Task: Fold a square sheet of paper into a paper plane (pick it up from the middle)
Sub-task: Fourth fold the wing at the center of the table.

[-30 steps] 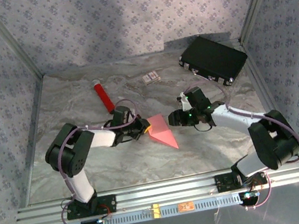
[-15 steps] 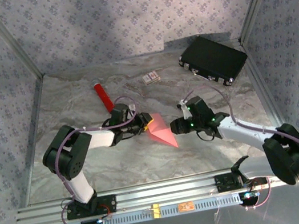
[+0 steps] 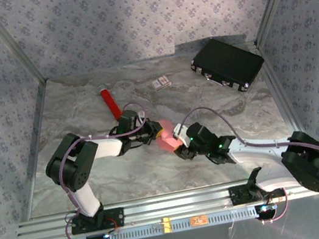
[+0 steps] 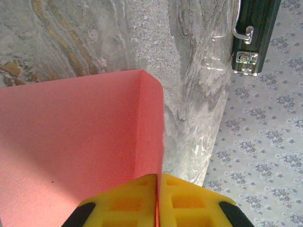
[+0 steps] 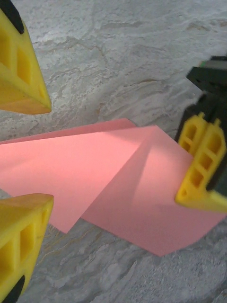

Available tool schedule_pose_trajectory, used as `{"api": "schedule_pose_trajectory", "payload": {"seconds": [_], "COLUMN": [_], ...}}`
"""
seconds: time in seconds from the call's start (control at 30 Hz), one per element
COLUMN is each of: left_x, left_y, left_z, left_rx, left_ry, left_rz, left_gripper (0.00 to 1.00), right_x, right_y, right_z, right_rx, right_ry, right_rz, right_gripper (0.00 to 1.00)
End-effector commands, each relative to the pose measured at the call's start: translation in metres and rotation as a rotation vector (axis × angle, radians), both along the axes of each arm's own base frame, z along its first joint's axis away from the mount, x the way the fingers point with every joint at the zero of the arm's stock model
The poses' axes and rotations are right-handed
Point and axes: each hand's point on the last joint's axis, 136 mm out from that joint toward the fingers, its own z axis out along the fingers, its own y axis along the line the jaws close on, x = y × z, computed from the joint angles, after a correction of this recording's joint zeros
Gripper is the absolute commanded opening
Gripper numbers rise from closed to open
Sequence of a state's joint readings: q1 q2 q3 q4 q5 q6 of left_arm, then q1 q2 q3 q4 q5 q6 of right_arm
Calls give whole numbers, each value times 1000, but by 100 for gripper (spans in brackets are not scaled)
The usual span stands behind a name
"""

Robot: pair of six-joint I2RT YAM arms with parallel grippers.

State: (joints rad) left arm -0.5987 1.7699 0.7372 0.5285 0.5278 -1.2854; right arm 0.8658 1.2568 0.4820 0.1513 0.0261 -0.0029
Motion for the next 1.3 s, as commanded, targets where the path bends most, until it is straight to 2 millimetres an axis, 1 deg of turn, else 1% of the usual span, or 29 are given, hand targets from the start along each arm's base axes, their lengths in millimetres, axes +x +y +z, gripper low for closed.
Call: {"api": "schedule_pose_trajectory", "payload": {"seconds": [0.0,0.23,0.4,0.47,0.6,0.73,0.87,0.93,1.27], "left_x": [4,7,6,6,7,7,7,7,7], "left_y": [-8,-10,-10,-10,-9,-10,-9,-9,-9], "left_z": [11,14,14,13,13,13,13,13,12], "left_rx": [-31,-36,-35,-34,-32,-34,-33,-32,-31], "left_ry": [-18,-19,-18,-18,-17,-19,-18,-19,-16], "left_rz": [-15,-12,-17,-16,-12,-15,-13,-14,-12], "left_gripper": [8,8,7,7,7,7,7,7,7], "right_x": [3,8,11,12,11,10,8,8,9], "right_y": [-3,-2,-2,-2,-1,-2,-2,-1,-4], "right_z": [-9,-17,-25,-25,-25,-27,-28,-29,-32], "right_rx": [-105,-173,-209,-207,-193,-194,-197,-194,-200], "right_ry": [-101,-156,-159,-160,-153,-149,-146,-144,-134], "right_rz": [23,-17,-37,-49,-54,-58,-57,-60,-81], "right_gripper": [48,47,44,43,39,37,33,29,28]}}
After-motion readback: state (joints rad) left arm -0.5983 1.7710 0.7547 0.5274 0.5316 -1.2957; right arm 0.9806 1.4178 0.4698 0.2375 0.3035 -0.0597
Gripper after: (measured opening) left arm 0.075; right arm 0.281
